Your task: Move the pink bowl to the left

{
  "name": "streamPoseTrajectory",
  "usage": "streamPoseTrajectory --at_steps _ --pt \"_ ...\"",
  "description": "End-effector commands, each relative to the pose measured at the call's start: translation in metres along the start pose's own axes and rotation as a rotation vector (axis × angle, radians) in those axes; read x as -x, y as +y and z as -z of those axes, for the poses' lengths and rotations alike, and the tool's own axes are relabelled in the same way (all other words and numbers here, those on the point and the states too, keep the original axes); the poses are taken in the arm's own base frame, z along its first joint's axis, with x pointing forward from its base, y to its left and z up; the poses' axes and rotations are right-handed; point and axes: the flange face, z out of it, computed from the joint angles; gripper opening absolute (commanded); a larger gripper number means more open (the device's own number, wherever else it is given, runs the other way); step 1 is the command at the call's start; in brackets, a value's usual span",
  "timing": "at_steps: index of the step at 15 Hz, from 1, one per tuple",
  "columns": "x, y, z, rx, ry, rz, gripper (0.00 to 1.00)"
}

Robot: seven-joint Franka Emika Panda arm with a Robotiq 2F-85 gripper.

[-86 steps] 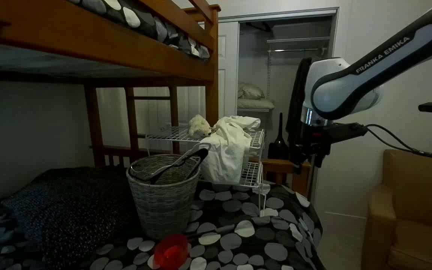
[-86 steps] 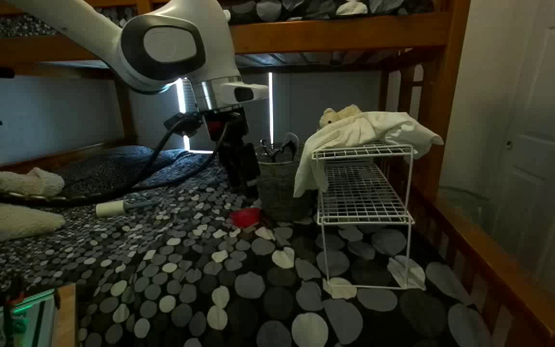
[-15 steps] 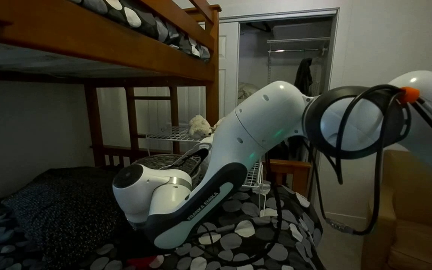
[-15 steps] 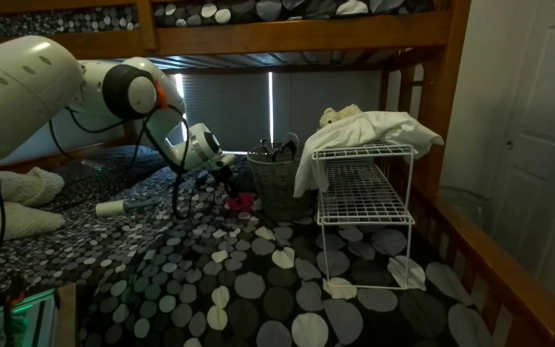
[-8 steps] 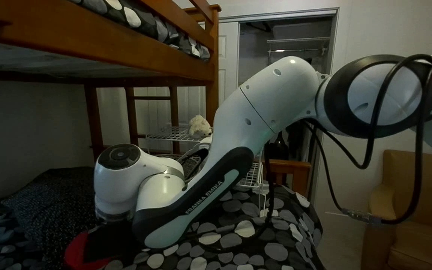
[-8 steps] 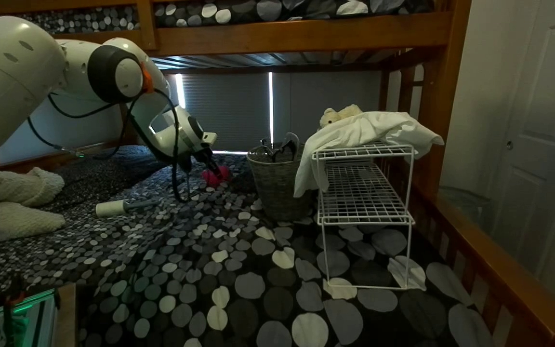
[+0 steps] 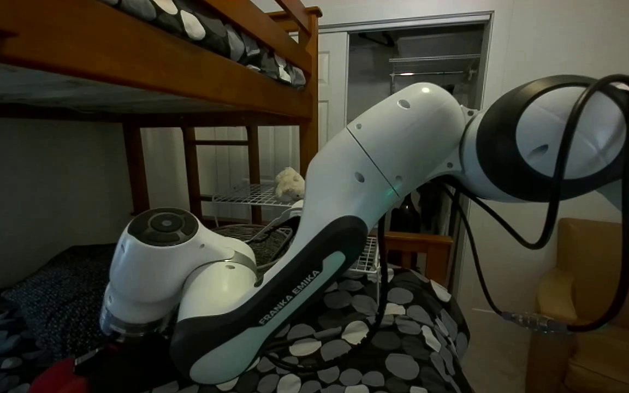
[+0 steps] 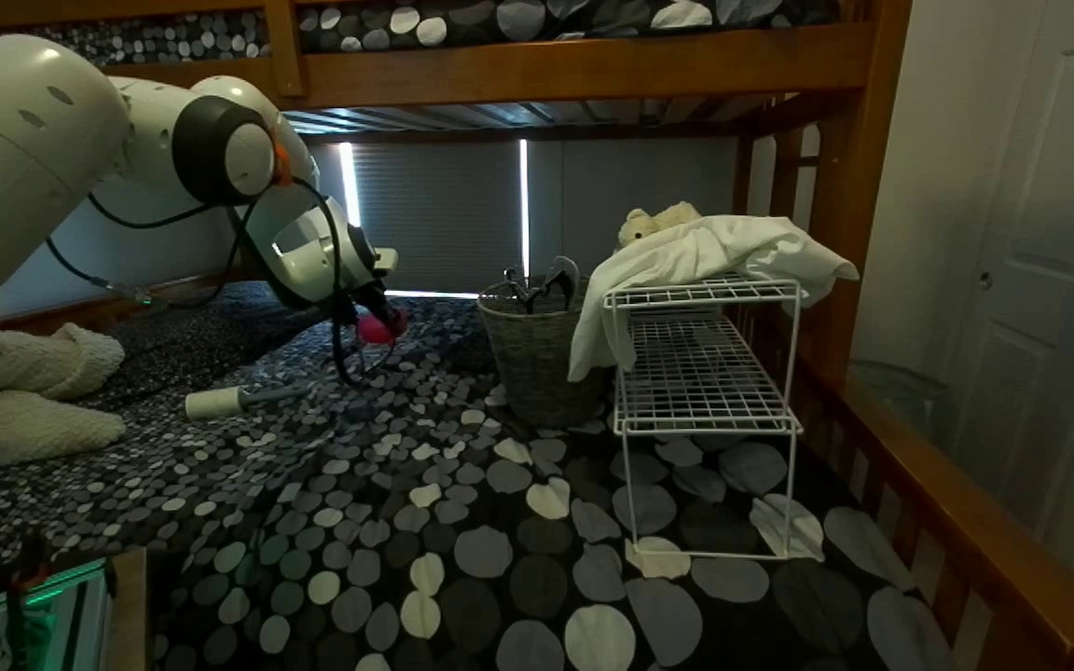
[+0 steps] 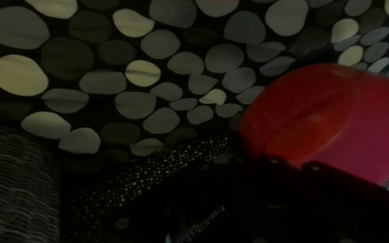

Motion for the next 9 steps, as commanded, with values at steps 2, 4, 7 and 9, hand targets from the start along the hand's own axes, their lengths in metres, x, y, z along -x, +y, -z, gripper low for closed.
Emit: streamPoseTrajectory --at_steps 2,4,7,9 --pt "0.02 -0.06 -0.009 -0.245 0.021 0.068 0.01" --pt "0.037 -0.084 -0.014 -0.35 0.009 0.099 0.01" --pt "0.06 -0.113 -0.023 -0.486 -0.032 0.161 0.01" --pt "0.076 -0.124 -0.024 -0.55 -0.109 0.214 0.01"
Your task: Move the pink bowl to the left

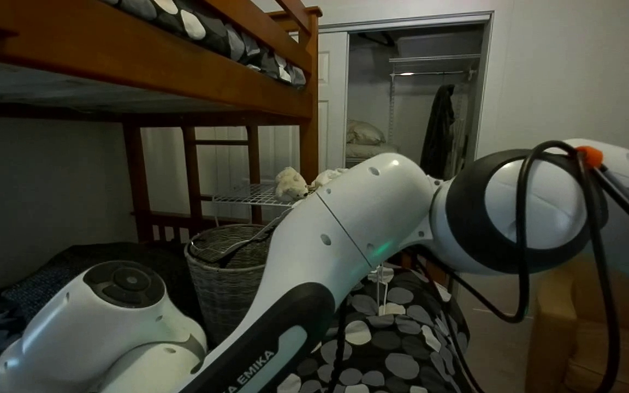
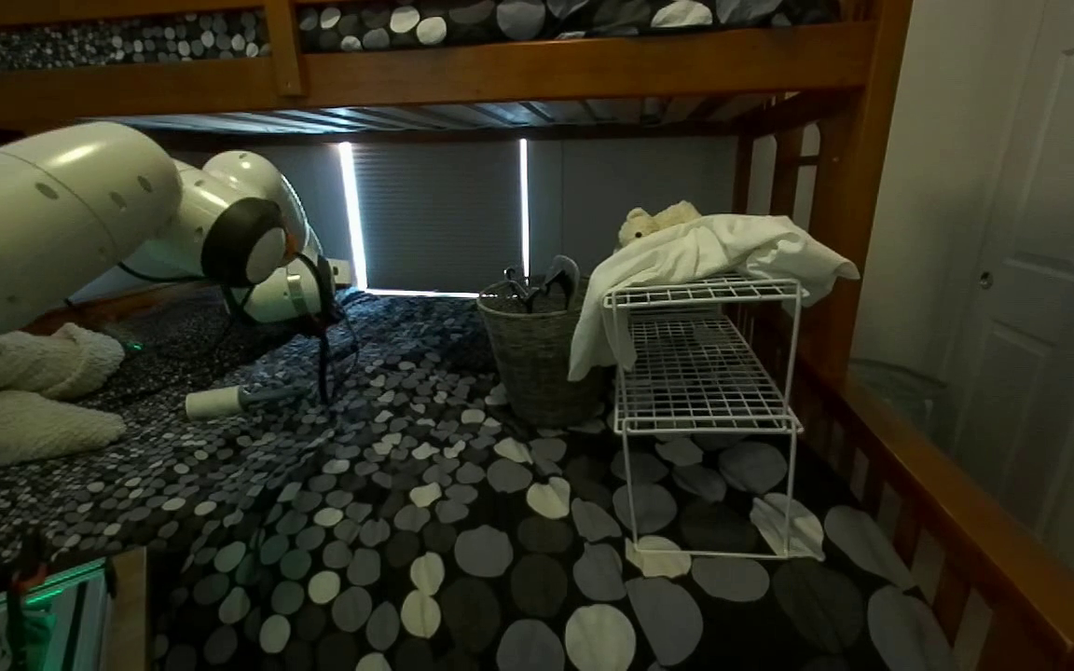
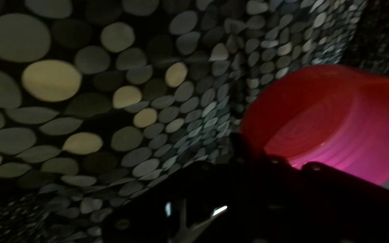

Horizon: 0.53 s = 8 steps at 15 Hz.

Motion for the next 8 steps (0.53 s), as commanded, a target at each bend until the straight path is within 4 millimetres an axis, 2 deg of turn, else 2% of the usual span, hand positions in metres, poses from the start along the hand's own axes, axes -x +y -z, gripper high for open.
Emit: streamPoseTrajectory --at_steps 1,4,8 --pt "0.015 -0.009 -0.016 -0.131 -0.123 0.039 0.01" --pt "0.021 -0.007 -0.016 -0.146 -0.308 0.1 0.01" --pt "0.017 0.014 0.011 -0.043 -0.531 0.167 0.01"
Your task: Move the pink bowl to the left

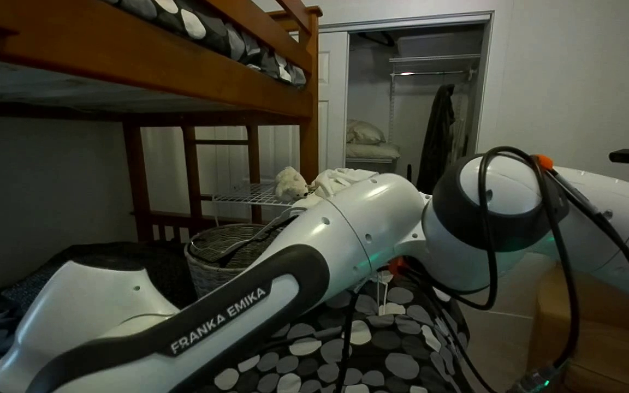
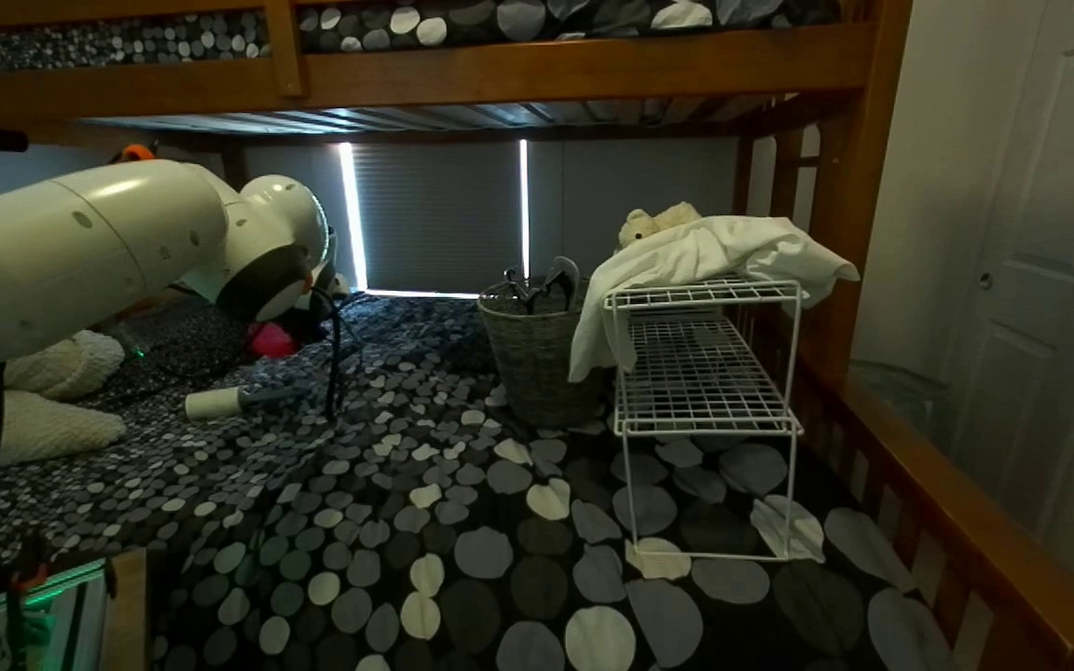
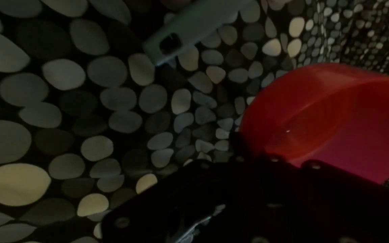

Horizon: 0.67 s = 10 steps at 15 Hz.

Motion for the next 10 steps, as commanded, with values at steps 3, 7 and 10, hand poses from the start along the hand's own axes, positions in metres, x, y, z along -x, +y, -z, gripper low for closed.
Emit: streamPoseTrajectory --at_steps 3,7,10 --pt "0.009 0.021 0.036 0.141 -0.217 0.033 0.01" --pt "-0.003 0.023 0.04 0.134 -0.174 0.025 0.04" --pt "-0.007 0.018 0.022 0.161 -0.184 0.107 0.01"
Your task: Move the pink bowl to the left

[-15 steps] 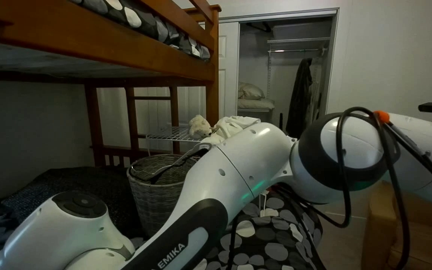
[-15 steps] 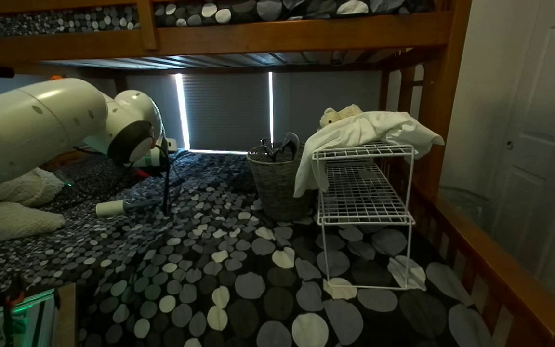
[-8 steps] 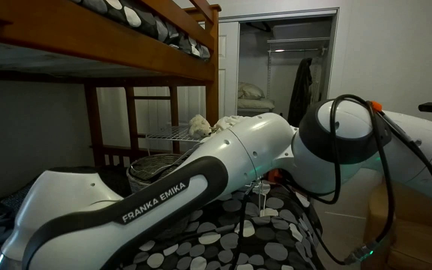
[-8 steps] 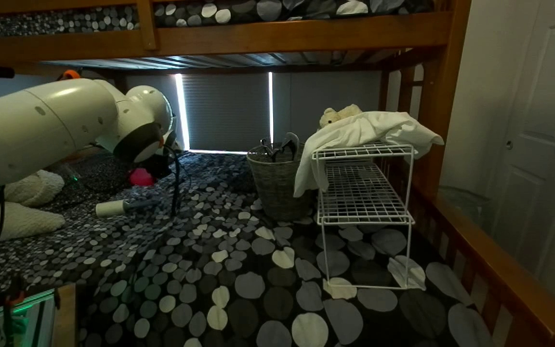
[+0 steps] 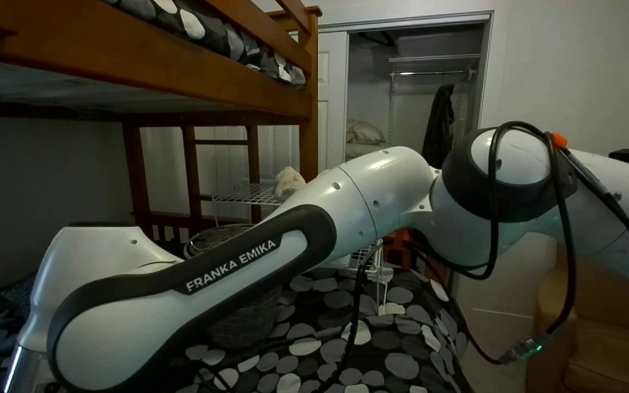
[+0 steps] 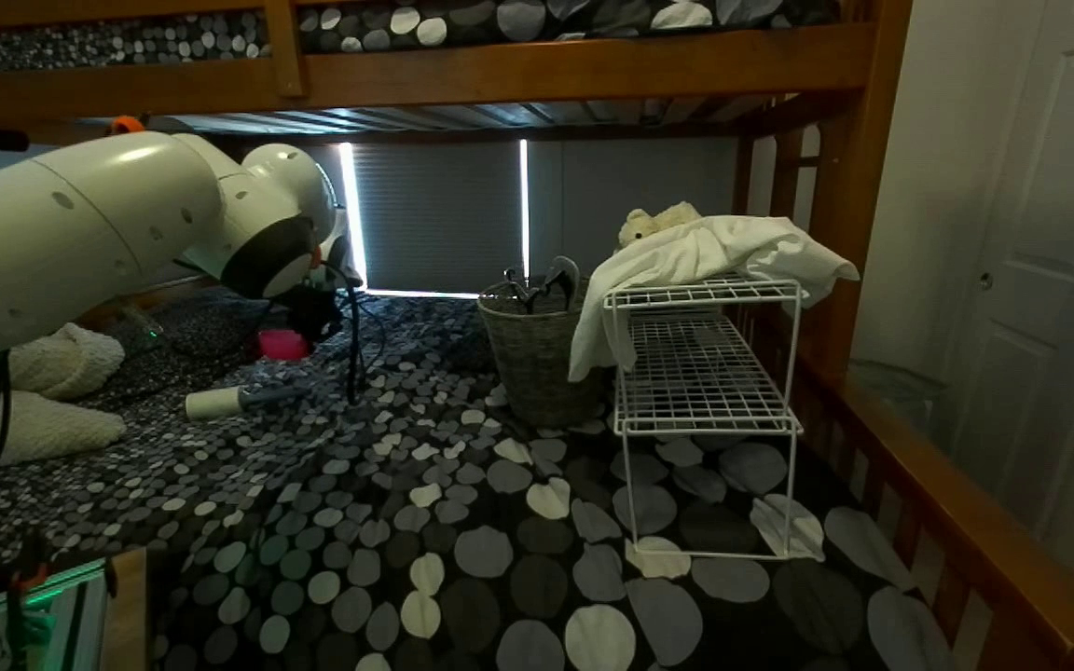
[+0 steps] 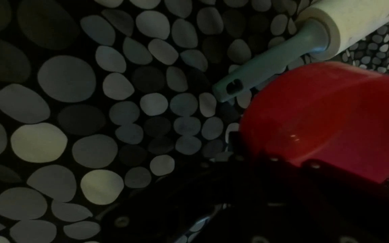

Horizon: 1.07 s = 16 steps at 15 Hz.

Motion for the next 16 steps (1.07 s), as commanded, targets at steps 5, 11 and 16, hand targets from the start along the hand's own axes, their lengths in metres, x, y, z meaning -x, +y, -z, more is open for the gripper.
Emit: streamPoseTrajectory --at_steps 5,11,16 --pt "-0.017 -0.023 -0.068 0.105 0.017 0.234 0.01" --pt "-0.028 -0.034 -0.089 0.149 0.119 0.334 0.29" --pt "-0.034 -0.037 -0.087 0.091 0.152 0.354 0.6"
